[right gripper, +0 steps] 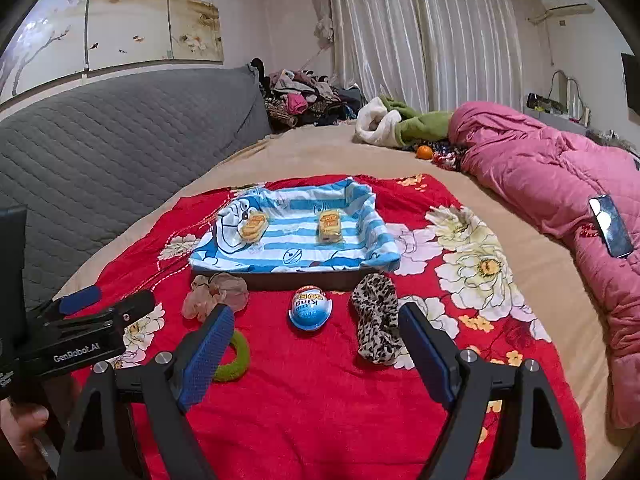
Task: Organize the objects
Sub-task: 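Withdraw both open tools back from the tray, then move both tools toward the scrunchies beside the tray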
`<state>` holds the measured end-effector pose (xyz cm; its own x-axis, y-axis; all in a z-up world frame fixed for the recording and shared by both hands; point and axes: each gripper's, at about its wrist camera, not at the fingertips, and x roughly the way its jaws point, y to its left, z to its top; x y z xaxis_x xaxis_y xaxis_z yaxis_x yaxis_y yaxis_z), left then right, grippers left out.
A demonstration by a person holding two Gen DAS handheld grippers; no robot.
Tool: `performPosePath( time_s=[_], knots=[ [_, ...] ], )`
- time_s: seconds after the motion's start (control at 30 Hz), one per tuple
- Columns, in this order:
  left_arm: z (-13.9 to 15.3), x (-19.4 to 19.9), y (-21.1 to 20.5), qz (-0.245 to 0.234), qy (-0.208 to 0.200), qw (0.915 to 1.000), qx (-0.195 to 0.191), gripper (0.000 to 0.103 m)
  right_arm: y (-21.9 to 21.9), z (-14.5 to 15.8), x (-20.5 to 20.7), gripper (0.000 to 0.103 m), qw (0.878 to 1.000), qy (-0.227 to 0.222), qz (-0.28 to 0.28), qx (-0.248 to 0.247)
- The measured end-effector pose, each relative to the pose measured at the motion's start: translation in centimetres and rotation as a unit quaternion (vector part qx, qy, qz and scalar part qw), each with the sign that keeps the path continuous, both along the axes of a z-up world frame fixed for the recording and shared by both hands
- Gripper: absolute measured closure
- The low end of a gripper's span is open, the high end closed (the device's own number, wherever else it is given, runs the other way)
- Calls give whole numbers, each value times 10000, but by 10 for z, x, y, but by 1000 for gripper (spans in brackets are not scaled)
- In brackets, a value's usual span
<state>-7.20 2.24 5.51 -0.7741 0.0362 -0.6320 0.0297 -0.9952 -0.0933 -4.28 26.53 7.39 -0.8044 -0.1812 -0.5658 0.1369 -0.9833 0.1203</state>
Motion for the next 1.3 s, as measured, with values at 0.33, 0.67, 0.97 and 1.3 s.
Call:
performPosePath(
  time_s=[0.33,0.67,0.97,1.3],
  knots=[
    [-26,-15,4,-39,-223,9996,-163,0,2,-20,-13,19,9997,-230,-55,27],
    [-42,-31,3,-2,-392,9991,-160,0,4,-35,-26,13,9992,-394,-115,39],
    [-56,-47,4,-18,-488,9986,-184,0,7,-51,-38,11,9981,-572,-209,90],
    [-62,-52,4,-83,-505,9987,-43,0,9,-64,-49,4,9969,-730,-272,87]
  ],
)
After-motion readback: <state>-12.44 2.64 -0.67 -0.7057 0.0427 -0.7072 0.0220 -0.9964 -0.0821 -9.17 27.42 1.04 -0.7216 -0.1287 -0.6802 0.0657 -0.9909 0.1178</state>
